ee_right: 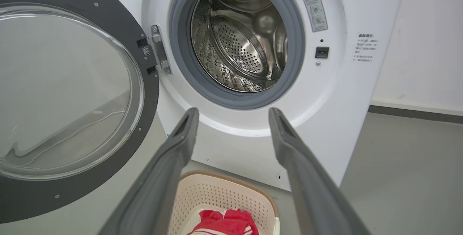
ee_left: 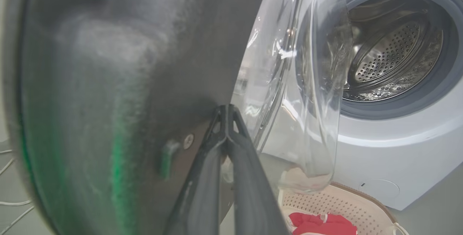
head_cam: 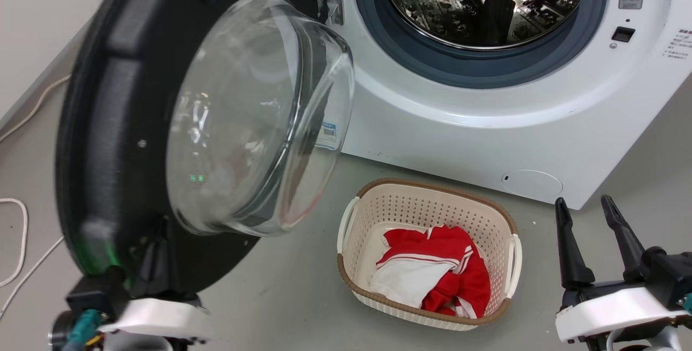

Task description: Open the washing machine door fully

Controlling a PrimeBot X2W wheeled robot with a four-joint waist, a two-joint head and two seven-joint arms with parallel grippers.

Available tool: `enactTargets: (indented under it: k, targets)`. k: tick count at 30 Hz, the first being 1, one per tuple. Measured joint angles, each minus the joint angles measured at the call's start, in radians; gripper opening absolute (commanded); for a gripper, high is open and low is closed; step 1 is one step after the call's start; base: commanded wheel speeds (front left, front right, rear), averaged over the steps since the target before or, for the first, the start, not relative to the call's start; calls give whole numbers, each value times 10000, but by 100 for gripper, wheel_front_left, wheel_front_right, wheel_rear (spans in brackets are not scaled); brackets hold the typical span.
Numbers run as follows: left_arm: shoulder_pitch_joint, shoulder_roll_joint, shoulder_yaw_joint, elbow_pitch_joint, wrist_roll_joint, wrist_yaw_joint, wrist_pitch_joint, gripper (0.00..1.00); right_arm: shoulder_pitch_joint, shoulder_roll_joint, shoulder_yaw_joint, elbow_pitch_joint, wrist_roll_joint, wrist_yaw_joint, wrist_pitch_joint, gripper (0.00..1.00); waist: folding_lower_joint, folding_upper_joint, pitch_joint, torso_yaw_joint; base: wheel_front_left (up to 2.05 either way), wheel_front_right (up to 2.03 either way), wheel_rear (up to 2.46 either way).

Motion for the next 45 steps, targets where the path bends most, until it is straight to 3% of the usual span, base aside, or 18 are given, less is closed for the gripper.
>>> enactTargets:
  k: [15,22,28,30,37,45]
  targets:
    - [-1368,1118,2351,1850,-742,-562,-180,0,-192,0,-40,-148,-132,0,119,100,0,0,414,-371,0,0,0]
    - [-1662,1135,3057,2199,-437,-874,-180,0,-361,0,-63,-113,-132,0,63,100,1,0,445,-485,0,0,0]
    - [-1270,675,3329,1659,219,-959,-199,0,-347,0,-46,77,-67,0,-21,100,0,0,207,-588,0,0,0]
    - [-663,169,3289,895,706,-1045,-209,0,-335,0,-44,151,-54,0,-128,100,0,0,37,-713,0,0,0]
    - [82,-874,2552,-495,1346,-1419,-209,0,-255,0,17,251,4,0,-232,100,0,0,-230,-1059,0,0,0]
    - [22,-1417,1536,-888,1879,-2019,-209,3,-211,2,140,238,-82,0,-224,100,0,0,-424,-1725,0,0,0]
